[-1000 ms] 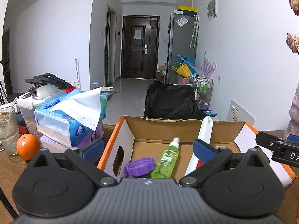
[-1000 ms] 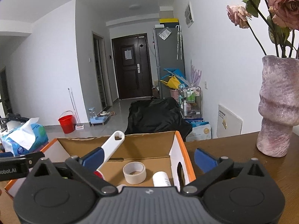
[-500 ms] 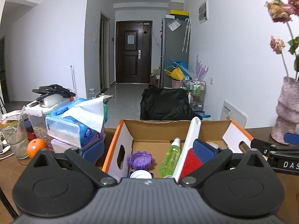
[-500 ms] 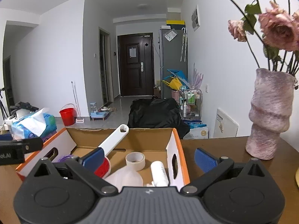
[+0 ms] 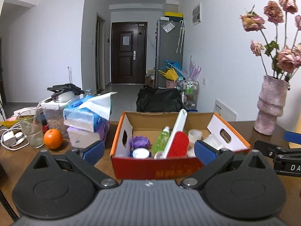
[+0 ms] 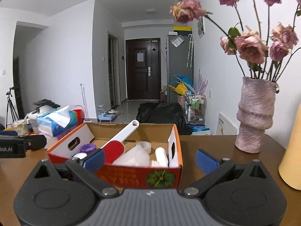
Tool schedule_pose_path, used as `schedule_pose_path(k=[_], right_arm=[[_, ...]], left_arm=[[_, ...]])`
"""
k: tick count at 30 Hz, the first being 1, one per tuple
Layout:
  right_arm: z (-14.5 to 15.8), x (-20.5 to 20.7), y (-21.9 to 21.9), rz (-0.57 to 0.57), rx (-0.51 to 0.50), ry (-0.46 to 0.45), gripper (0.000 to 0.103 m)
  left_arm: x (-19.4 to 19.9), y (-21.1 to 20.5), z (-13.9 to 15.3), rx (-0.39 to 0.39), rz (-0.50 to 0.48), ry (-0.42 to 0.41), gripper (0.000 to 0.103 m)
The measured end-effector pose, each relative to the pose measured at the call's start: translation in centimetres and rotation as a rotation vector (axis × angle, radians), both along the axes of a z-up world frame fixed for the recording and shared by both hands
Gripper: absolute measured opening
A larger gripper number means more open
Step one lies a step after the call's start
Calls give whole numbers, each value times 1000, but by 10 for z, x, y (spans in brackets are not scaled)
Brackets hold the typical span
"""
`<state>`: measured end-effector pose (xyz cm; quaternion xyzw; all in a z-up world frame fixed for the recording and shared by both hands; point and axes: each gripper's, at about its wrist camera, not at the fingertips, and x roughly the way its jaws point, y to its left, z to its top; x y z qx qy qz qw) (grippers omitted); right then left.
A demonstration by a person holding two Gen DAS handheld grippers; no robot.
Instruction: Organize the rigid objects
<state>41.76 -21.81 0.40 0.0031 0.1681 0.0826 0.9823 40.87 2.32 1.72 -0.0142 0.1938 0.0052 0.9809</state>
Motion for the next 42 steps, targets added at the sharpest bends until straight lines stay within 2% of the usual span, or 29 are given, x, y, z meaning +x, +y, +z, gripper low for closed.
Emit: schedule_pose_path(k=[10,20,29,33,42], right_arm=[[5,-94,-4,-4,-19,-18,103],[-2,-192,-6,-30,-42,30,103],[-3,-268,-10,-54,-40,21,103],[-3,-291,-13,-60,-36,15,103],[0,-307,-10,-68,-41,1,103]], left_arm=[[-81,-3,4,14,-17,29,103],[-185,-5,5,2,-33,28,103],[-268,-8,-3,11,-42,30,103],[-290,-9,-6,13,-44,30,103],[-307,-7,-5,4,-43,21,103]])
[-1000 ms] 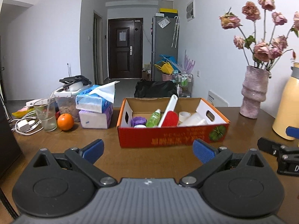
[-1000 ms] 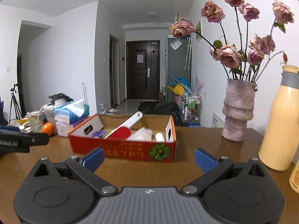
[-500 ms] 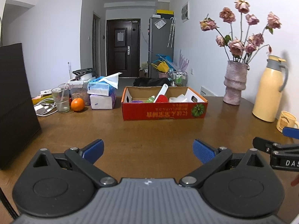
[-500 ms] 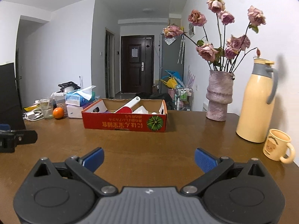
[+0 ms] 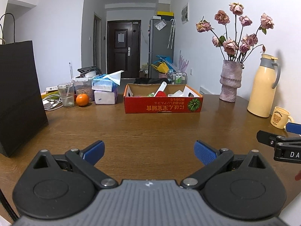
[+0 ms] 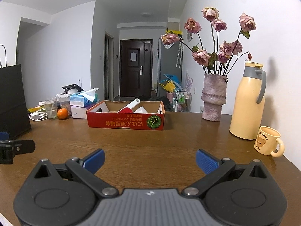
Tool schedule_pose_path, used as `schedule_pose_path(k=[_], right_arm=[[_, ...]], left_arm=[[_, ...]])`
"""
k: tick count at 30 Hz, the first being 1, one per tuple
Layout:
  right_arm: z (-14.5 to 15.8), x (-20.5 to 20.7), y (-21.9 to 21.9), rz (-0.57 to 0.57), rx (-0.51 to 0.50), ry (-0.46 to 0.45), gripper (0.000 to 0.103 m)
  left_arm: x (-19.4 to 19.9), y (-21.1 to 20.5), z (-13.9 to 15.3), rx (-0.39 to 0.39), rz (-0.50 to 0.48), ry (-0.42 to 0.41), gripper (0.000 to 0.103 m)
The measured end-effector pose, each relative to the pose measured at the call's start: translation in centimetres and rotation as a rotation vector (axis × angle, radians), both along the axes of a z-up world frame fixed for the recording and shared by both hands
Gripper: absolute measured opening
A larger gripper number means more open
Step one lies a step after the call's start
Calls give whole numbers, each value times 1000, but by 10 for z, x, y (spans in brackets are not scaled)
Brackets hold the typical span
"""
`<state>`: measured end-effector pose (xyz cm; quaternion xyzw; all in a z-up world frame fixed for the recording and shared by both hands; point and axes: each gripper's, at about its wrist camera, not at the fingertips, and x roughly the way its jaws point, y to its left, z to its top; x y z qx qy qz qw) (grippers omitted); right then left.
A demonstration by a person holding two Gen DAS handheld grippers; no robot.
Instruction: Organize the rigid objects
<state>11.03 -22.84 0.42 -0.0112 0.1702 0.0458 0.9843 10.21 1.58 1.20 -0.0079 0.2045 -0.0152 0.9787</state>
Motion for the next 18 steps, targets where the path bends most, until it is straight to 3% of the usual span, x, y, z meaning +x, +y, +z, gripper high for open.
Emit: schedule_pose_path(k=[18], right_arm=[[0,-2,0,-4,-2,3,103]], left_arm=[[-2,0,0,0,-3,2,103]])
